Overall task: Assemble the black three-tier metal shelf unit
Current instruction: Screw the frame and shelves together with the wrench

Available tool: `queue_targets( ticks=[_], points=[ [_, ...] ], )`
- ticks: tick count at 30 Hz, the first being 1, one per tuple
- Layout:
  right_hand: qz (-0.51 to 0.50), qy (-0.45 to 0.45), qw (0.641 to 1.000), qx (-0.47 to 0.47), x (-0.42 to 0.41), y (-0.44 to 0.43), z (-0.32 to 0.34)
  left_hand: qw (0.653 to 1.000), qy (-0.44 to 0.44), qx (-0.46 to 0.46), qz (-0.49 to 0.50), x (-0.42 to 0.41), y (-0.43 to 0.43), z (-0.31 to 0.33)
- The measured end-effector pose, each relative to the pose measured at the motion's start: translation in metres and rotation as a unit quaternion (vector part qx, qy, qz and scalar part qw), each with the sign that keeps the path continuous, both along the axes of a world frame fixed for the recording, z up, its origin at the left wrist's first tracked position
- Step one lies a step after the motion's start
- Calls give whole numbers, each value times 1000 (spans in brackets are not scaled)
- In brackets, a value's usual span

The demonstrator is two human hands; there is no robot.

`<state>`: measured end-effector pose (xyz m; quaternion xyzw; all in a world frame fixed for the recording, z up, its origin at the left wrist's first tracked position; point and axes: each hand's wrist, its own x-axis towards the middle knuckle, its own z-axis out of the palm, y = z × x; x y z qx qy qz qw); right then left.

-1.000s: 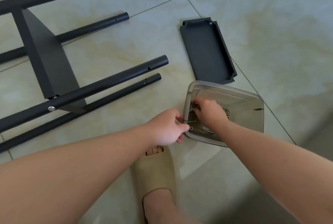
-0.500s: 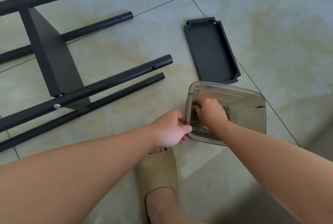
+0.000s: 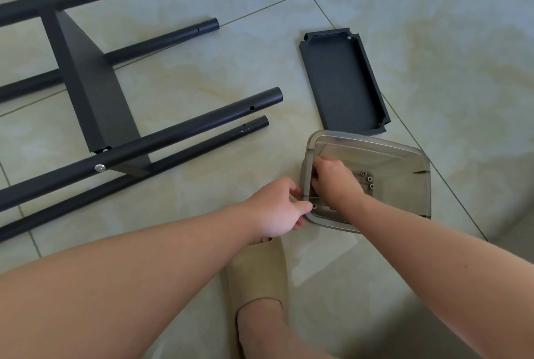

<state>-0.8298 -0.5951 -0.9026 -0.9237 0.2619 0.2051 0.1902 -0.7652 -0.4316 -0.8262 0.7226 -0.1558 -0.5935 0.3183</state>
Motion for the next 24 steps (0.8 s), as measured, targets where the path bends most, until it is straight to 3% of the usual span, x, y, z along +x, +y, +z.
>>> queue_targets(
  ticks=[6,11,18,24],
  points=[
    [-84,-47,995,22,-4,1,22,1000,-7,5,24,3,5,9],
    [-127,-198,970,66,0,27,80,988,8,66,138,28,21,44],
    [-115,-348,910,192,47,103,177,917,133,2,376,78,65,102],
    [-30,-336,914,225,93,162,210,876,199,-65,434,120,122,126]
  ],
)
